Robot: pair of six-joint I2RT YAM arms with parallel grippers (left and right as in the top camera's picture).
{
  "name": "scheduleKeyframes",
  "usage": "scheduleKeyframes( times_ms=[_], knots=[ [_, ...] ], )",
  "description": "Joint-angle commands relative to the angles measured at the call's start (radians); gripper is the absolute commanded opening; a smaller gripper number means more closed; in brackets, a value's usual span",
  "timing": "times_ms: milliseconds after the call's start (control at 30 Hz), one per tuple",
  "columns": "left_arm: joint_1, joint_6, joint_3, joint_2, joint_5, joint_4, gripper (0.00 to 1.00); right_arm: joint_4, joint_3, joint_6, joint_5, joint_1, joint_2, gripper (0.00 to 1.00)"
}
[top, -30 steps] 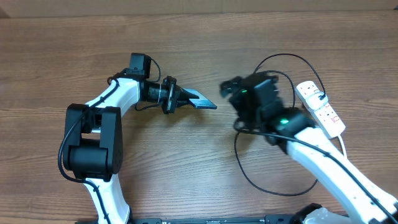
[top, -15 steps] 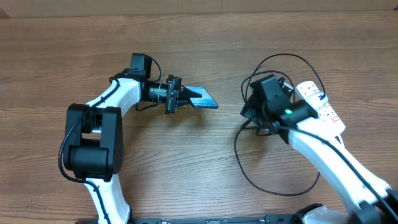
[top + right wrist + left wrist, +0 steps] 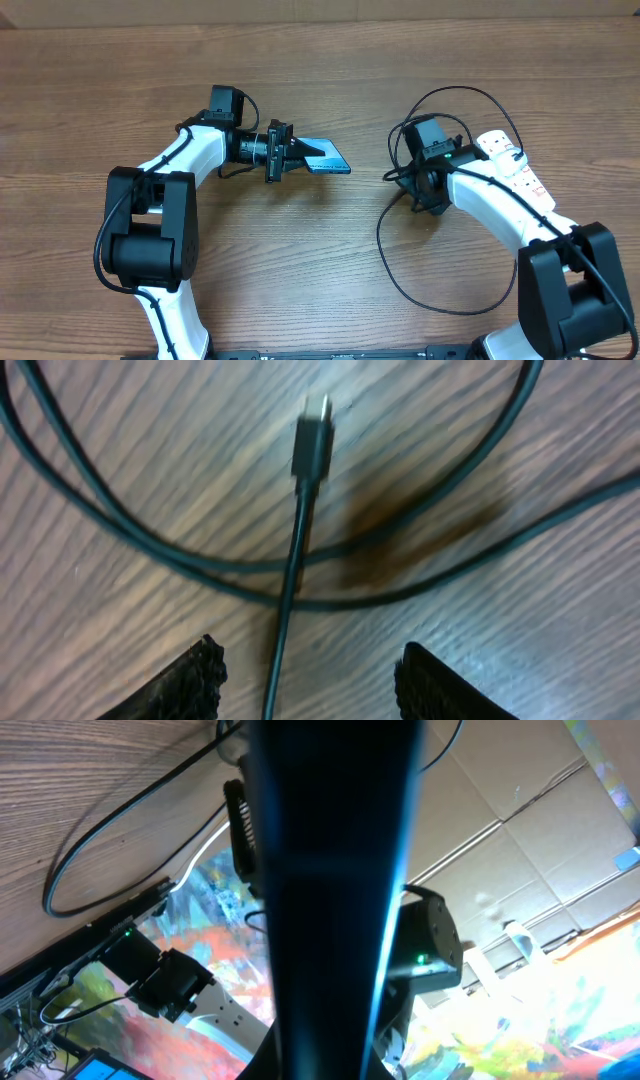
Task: Plug charger to phone and switch on socket
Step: 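Release the phone from the right gripper and move right toward the cable, then grasp the black USB-C cable near its plug with the right gripper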
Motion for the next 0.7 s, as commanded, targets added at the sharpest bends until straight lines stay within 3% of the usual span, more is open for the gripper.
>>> scheduleKeyframes(
  times_ms=[0,200,400,667],
  knots=[
    [-0.002,0.034,0.0,-0.001,0.062,0.001,0.04,0.038,-0.002,0.003,-0.01,-0.026,0.006,0.55],
    [-0.002,0.034,0.0,-0.001,0.062,0.001,0.04,0.056,-0.002,0.004,-0.046,-0.036,0.008,0.45],
    [-0.002,0.034,0.0,-0.001,0.06,0.001,0.04,0.053,-0.003,0.004,-0.049,-0.002,0.026,0.44],
    [-0.002,0.034,0.0,-0.001,0.062,0.001,0.04,0.041,-0.003,0.005,-0.076,0.003,0.1,0.34]
  ],
)
